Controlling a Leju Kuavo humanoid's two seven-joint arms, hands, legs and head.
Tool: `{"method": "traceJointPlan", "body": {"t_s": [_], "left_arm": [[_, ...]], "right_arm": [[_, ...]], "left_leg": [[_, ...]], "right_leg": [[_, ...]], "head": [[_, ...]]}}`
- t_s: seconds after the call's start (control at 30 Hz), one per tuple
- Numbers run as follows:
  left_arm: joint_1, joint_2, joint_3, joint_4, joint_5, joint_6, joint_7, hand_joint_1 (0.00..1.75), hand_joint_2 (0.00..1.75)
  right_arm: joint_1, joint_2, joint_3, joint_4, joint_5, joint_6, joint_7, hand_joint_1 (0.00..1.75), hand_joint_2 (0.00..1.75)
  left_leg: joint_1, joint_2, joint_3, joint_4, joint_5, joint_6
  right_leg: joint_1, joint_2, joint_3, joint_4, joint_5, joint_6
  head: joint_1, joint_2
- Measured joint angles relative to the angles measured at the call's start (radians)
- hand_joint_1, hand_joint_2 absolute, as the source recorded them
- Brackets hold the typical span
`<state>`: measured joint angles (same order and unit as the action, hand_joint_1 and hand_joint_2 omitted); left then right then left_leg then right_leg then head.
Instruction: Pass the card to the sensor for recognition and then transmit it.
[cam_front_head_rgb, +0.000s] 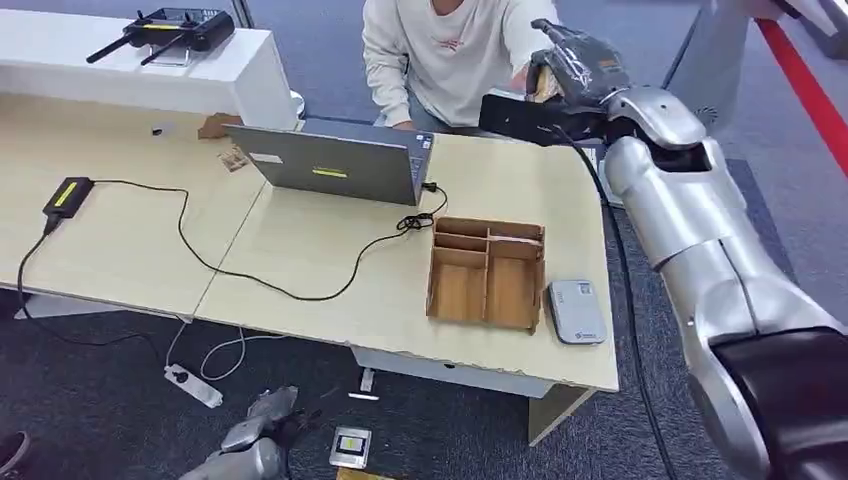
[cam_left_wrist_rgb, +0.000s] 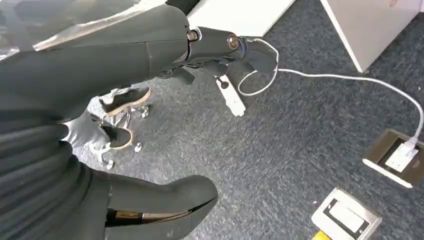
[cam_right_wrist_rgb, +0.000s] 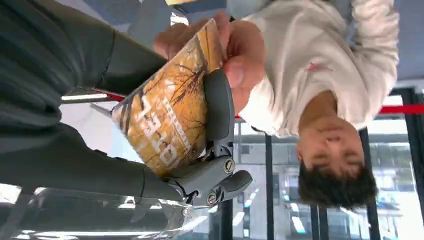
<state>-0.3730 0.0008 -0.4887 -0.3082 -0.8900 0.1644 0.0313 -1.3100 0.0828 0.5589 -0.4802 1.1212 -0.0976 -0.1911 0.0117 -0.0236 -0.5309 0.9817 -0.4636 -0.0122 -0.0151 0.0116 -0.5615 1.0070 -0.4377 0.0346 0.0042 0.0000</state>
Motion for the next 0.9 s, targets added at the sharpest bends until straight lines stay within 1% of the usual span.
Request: {"method": "traceJointPlan", "body": {"t_s": [0.23,0.4,0.43,0.47,0.63,0.77,0.9], "left_arm": [[0.0,0.0,-0.01,0.0,0.002,-0.003,0.026,0.0,1.75],[0.001,0.0,-0.015,0.0,0.008,-0.001,0.031,0.0,1.75],[0.001,0.0,-0.016,0.0,0.009,0.0,0.031,0.0,1.75],[0.002,0.0,-0.016,0.0,0.01,0.002,0.032,0.0,1.75],[0.005,0.0,-0.016,0.0,0.029,0.005,0.036,0.0,1.75],[0.007,0.001,-0.018,0.0,0.048,0.013,0.022,0.0,1.75],[0.008,0.005,-0.024,0.0,0.064,0.021,0.018,0.0,1.75]], "right_arm": [[0.001,0.004,0.022,0.064,0.01,0.026,0.01,1.75,1.75],[0.012,0.004,0.025,0.087,0.023,0.032,0.013,1.75,1.75],[0.015,0.004,0.026,0.092,0.023,0.032,0.013,0.26,1.75],[0.017,0.004,0.027,0.096,0.023,0.032,0.012,0.0,1.75],[0.022,0.011,0.032,0.104,0.024,0.024,-0.002,0.0,1.75],[0.024,0.021,0.036,0.104,0.021,-0.016,-0.002,0.0,1.75],[0.022,0.024,0.037,0.104,-0.006,-0.057,-0.016,0.0,1.75]], "left_leg": [[0.0,0.0,-0.002,0.0,0.0,0.0],[0.0,0.0,-0.002,0.0,-0.001,0.0],[0.0,0.0,-0.002,0.0,-0.001,0.0],[0.0,0.0,-0.002,0.0,-0.001,0.0],[0.0,0.001,-0.002,0.0,-0.001,0.0],[0.0,0.001,-0.002,0.0,-0.001,0.0],[0.0,0.001,-0.001,0.0,0.0,0.0]], "right_leg": [[0.0,0.0,-0.001,0.0,0.0,0.0],[0.0,0.0,-0.002,0.0,-0.001,0.0],[0.0,0.0,-0.002,0.0,-0.001,0.0],[0.0,0.0,-0.002,0.0,-0.001,0.0],[0.0,0.0,-0.002,0.0,-0.001,-0.001],[0.0,0.0,-0.002,0.0,0.0,-0.001],[0.0,0.0,-0.001,0.0,0.0,-0.001]], "head": [[0.0,0.0],[0.0,0.0],[0.0,0.0],[0.0,0.0],[0.0,0.0],[0.0,0.0],[0.0,0.0]]}}
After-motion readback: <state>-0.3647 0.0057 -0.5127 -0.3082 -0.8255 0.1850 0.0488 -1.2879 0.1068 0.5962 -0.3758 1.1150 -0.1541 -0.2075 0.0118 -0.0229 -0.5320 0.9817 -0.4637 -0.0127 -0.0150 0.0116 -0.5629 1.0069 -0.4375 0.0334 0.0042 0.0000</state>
